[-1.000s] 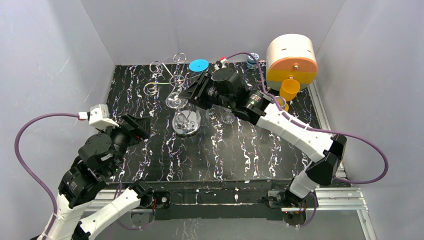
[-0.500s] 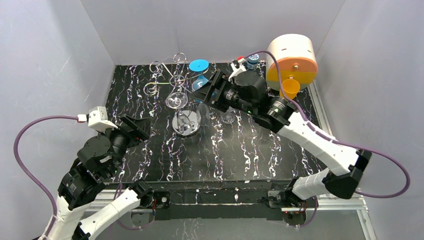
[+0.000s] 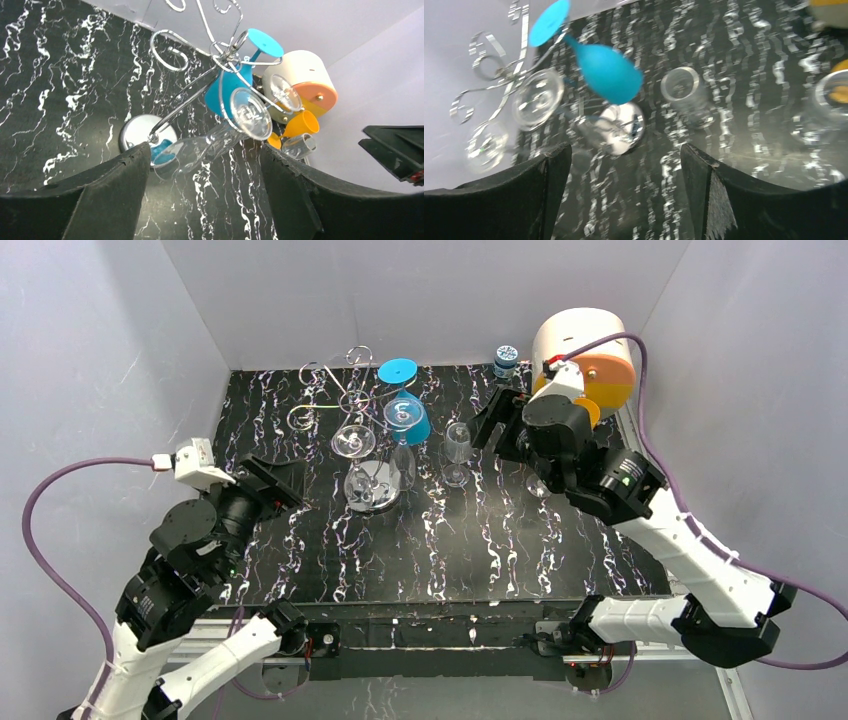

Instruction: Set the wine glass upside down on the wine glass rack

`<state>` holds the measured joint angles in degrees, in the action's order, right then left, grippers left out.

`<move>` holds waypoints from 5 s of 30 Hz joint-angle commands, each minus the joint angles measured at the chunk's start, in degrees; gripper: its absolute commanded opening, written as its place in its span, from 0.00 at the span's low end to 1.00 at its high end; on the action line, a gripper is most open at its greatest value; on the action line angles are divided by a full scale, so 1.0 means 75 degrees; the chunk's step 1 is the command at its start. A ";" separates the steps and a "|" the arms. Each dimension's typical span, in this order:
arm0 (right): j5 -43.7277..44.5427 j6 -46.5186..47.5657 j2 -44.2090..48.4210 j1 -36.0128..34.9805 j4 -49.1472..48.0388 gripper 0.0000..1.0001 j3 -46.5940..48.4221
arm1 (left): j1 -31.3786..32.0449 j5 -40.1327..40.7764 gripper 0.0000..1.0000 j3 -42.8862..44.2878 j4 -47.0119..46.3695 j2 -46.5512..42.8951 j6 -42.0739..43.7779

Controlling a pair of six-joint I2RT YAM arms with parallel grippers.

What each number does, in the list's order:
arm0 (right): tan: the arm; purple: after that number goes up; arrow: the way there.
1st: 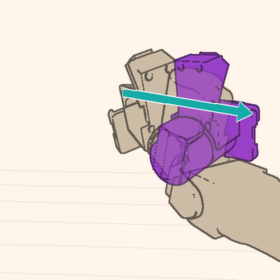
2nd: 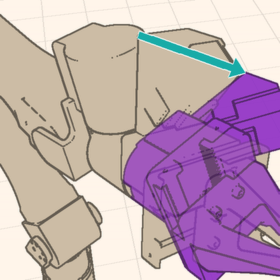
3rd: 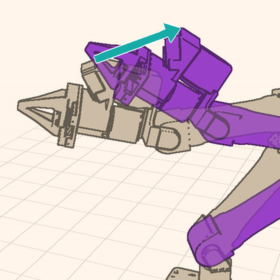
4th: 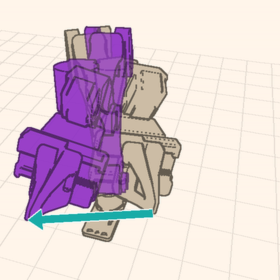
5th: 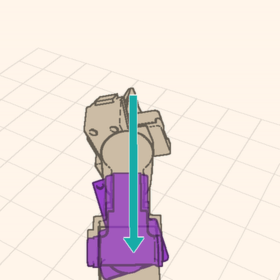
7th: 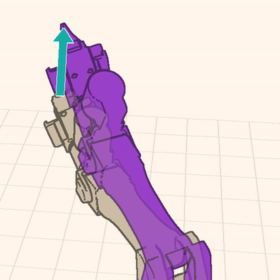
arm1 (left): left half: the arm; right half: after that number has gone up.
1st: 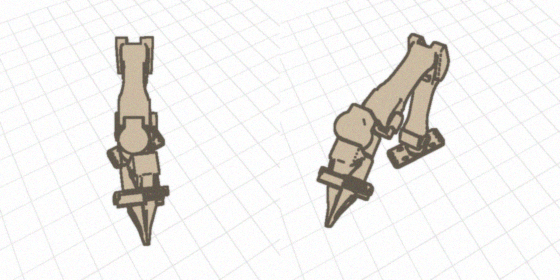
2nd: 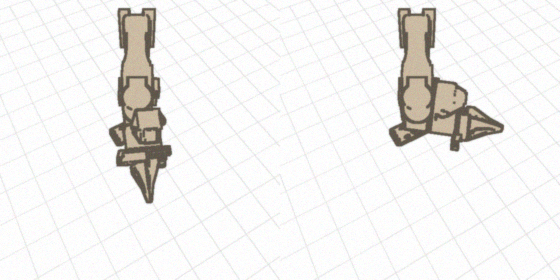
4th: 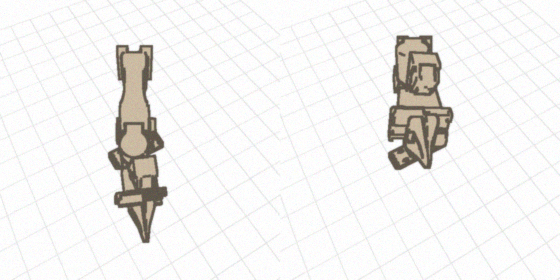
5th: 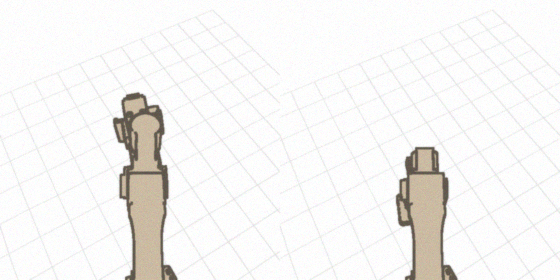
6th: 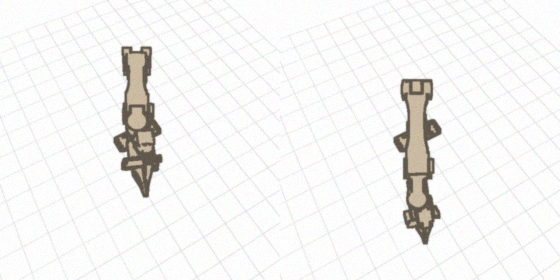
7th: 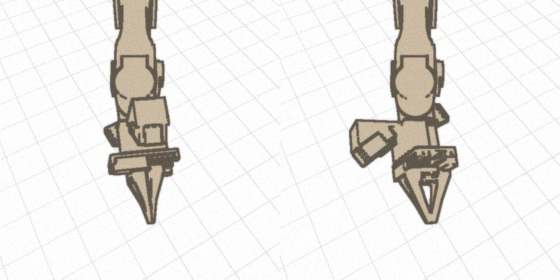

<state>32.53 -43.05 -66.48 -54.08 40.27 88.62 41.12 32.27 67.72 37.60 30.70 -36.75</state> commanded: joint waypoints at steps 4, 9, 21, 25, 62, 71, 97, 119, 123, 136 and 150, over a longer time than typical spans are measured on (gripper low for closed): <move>0.0188 0.0682 -0.0605 0.1352 0.0548 0.87 0.0203 | 0.0035 0.0006 0.98 0.0623 -0.0588 0.0588 0.0469; -0.2365 0.0750 -0.1258 0.2624 0.0191 0.87 -0.0175 | 0.0025 -0.0314 0.98 0.0615 -0.0722 0.0788 0.0631; -0.4129 0.0893 -0.3155 0.3576 0.0184 0.75 0.0582 | 0.0028 -0.0843 0.98 0.0589 -0.0876 0.0723 0.0765; -0.4178 0.1107 -0.3573 0.3571 0.0324 0.72 0.0676 | 0.0032 -0.1009 0.98 0.0655 -0.0820 0.0751 0.0891; -0.2965 0.2051 -0.4398 0.3029 0.1166 0.22 0.1112 | 0.0035 -0.1323 0.98 -0.0380 -0.2372 -0.0275 0.0892; -0.3115 0.2032 -0.3451 0.3028 0.0772 0.18 0.0419 | 0.0033 -0.1447 0.98 -0.0795 -0.3126 -0.1130 0.0326; -0.1112 0.1008 -0.0030 0.3174 -0.0171 0.19 -0.1157 | 0.0148 -0.6150 0.96 0.2953 -0.4083 0.4706 -0.1131; -0.1475 0.0614 0.1807 0.3169 -0.2686 0.19 -0.0600 | 0.1444 -0.3075 0.95 0.3096 -0.6116 0.6352 -0.4880; -0.1896 0.0402 0.1896 0.3168 -0.3281 0.19 -0.0595 | 0.2011 -0.2668 0.84 0.3248 -0.6284 0.6726 -0.5426; -0.2645 0.0239 0.2307 0.3168 -0.3998 0.19 -0.0842 | 0.2263 -0.1101 0.81 0.2790 -0.7569 0.6637 -0.5341; -0.3857 0.0139 0.2608 0.3174 -0.4359 0.18 -0.1243 | 0.2263 -0.0659 0.39 0.2619 -0.8065 0.6442 -0.5497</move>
<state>6.74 -40.77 -47.88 -30.39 14.17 79.88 57.98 24.29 87.57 -19.99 82.59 -77.84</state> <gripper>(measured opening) 0.189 0.472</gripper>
